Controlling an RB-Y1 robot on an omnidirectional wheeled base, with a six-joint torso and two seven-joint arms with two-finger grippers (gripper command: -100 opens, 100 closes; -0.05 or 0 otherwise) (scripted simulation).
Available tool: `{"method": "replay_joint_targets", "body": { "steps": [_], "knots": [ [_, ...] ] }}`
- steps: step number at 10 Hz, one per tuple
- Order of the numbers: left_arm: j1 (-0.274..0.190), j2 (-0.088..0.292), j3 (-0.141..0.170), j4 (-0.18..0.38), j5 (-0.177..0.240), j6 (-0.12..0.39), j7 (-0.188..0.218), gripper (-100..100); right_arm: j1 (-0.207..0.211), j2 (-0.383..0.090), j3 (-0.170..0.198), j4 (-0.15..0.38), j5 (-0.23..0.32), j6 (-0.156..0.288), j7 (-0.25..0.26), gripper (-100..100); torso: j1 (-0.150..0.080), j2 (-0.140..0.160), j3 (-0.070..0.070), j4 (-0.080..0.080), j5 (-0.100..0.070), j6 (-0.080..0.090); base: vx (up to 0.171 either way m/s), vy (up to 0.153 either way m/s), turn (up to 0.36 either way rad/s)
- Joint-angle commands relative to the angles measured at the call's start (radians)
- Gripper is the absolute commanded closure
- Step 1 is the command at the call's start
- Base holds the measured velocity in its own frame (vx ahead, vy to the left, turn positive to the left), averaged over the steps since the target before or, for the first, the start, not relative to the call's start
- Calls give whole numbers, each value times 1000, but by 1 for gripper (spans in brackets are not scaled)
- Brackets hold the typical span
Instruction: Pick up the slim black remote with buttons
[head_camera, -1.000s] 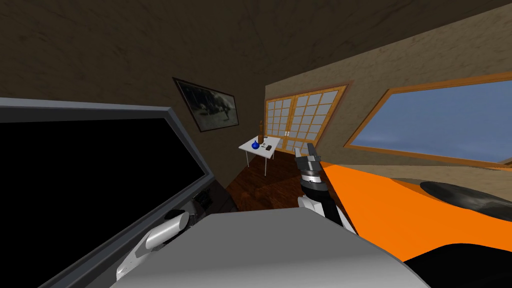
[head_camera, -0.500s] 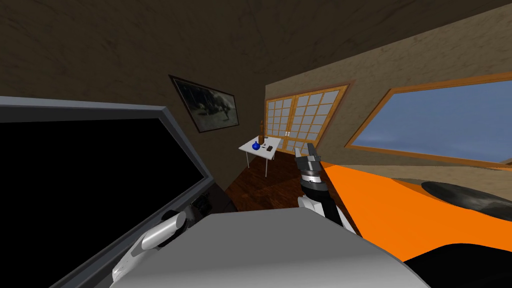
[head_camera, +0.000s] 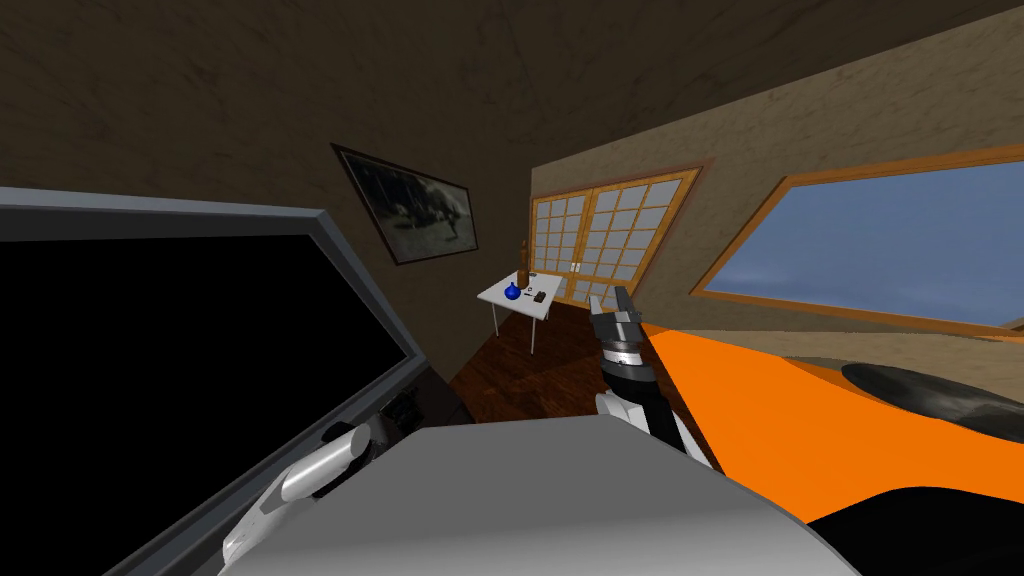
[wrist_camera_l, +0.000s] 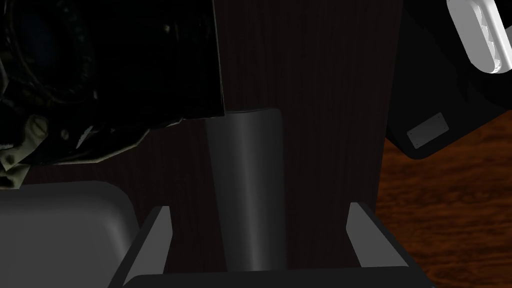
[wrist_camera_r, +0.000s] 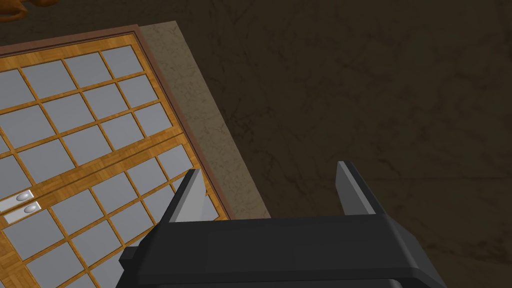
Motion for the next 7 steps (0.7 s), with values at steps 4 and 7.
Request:
{"method": "replay_joint_targets", "body": {
  "steps": [4,7],
  "knots": [
    [-13,-19,-11,49,-15,-46,-12,100,0,0,0,0,0,0,0,0,0,0,0,0,0,0,-1,1,-4],
    [-15,-14,-7,46,-15,-48,-11,100,0,0,0,0,0,0,0,0,0,1,0,-1,4,0,0,0,0]
  ]
}}
